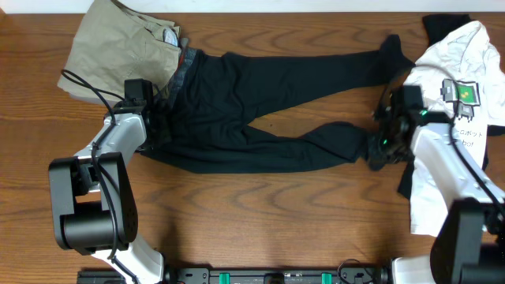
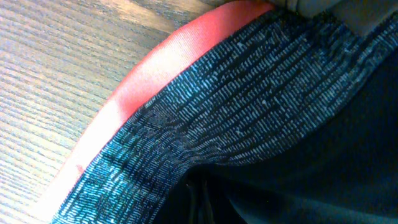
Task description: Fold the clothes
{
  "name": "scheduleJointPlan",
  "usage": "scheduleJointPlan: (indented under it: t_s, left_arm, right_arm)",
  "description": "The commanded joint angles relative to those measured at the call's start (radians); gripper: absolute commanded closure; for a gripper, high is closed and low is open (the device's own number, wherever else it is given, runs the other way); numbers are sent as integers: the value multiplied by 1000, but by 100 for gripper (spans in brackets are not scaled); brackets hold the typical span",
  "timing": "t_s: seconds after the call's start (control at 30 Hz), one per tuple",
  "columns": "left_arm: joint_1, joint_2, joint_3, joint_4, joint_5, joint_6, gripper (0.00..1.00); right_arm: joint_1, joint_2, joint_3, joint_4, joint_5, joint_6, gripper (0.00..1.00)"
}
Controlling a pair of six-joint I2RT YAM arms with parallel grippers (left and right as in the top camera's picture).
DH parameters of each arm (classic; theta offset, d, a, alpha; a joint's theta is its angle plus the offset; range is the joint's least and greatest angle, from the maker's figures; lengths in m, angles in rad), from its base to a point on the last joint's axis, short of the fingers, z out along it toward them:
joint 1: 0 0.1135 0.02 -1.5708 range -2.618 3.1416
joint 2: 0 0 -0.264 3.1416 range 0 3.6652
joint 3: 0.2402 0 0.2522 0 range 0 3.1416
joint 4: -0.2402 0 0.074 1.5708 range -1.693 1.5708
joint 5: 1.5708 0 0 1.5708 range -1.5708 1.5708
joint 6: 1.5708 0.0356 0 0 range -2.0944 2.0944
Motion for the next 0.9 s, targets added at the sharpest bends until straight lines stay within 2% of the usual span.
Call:
scheduleJointPlan:
  t_s: [0.0,0.2,0.4,0.63,0.87]
  left_arm:
    - [9,31,-19,2,-8,-13,94]
    - [9,31,-19,2,-8,-13,94]
    - [9,31,-19,2,-8,-13,94]
    - [9,31,-19,2,-8,-13,94]
    - [9,31,-19,2,-8,-13,94]
  right_arm:
    - [-5,-47,106,-76,-39,17,99]
    - [-9,-47,201,-224,-123,16,99]
    - [-68,-47,213,-262,-217,-11,99]
    - [-193,-47,213,-228,-408,-121,99]
    - [-227,-47,213,-148,-419,-132,99]
